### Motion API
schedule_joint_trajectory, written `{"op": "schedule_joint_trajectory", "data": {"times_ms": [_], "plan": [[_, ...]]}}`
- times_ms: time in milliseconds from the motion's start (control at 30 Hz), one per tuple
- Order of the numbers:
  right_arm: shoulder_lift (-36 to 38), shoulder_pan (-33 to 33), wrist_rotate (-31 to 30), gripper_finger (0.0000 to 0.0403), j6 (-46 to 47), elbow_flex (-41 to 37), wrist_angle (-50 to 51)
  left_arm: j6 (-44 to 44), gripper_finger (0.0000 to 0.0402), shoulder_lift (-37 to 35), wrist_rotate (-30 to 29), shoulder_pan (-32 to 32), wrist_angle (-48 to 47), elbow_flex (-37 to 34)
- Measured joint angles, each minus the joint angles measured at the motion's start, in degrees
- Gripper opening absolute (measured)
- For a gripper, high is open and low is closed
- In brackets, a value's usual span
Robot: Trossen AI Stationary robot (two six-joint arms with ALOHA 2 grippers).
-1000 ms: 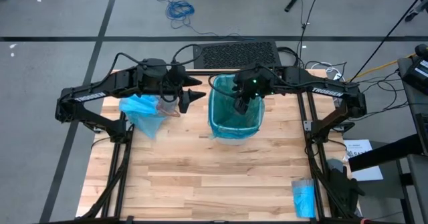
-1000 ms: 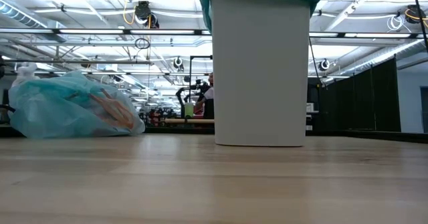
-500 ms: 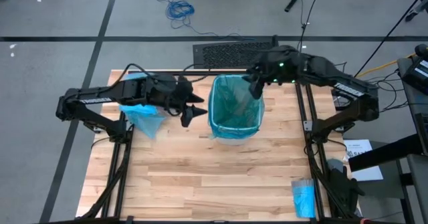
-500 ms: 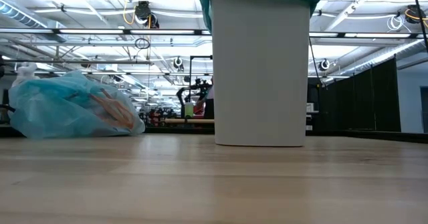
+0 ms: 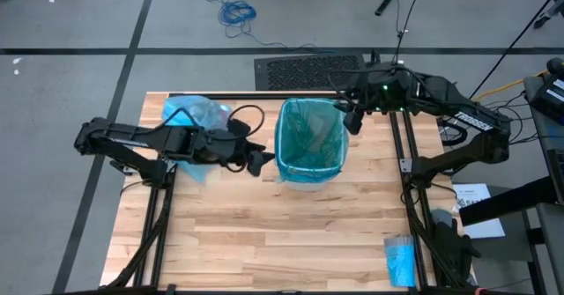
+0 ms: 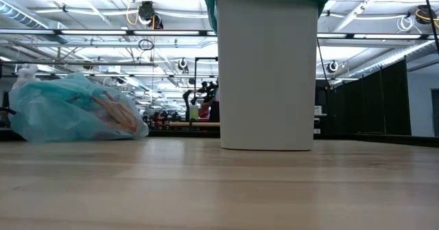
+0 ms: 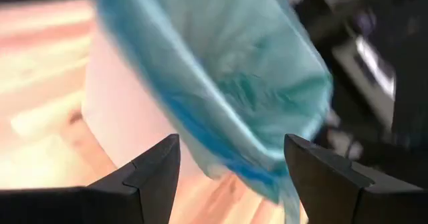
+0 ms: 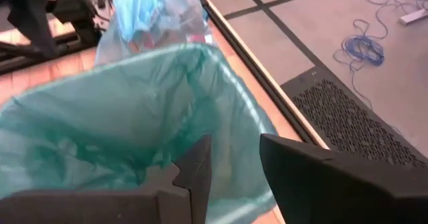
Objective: Place trash/remove bag and relplace
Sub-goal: Insert the new blue trash bag into the white trash bin
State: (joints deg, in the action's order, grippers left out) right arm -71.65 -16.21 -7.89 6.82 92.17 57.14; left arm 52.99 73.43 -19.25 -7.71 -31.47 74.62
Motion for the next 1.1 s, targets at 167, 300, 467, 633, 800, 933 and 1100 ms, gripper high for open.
{"op": "schedule_joint_trajectory", "data": {"times_ms": [167,300,467,633,800,933,1100], "plan": [[3.5,0.0,0.2,0.012,1.5,-5.9,-1.3,9.8,0.0235,0.0,-1.6,-0.9,6.4,-3.9],[7.8,0.0,0.2,0.0107,2.8,-10.1,-3.7,11.1,0.0166,0.0,-1.5,-1.7,6.7,-4.4],[11.3,0.0,0.2,0.008,3.7,-12.2,-5.0,11.1,0.0024,0.0,-1.8,-2.1,6.9,-4.4],[11.1,0.4,1.0,0.005,4.2,-12.4,-5.5,11.2,0.0003,0.6,-1.8,-2.1,6.8,-4.4],[9.6,1.2,2.3,0.0021,3.1,-12.5,-5.1,11.1,0.0001,2.3,-1.8,-2.1,7.4,-4.4],[8.2,1.2,2.3,0.0003,2.3,-12.5,-4.1,10.8,0.0001,3.3,-1.9,-2.1,9.4,-4.4],[6.5,1.2,3.5,0.0001,1.8,-12.5,-3.8,9.7,0.0001,3.9,-1.9,-2.1,10.5,-4.3]]}}
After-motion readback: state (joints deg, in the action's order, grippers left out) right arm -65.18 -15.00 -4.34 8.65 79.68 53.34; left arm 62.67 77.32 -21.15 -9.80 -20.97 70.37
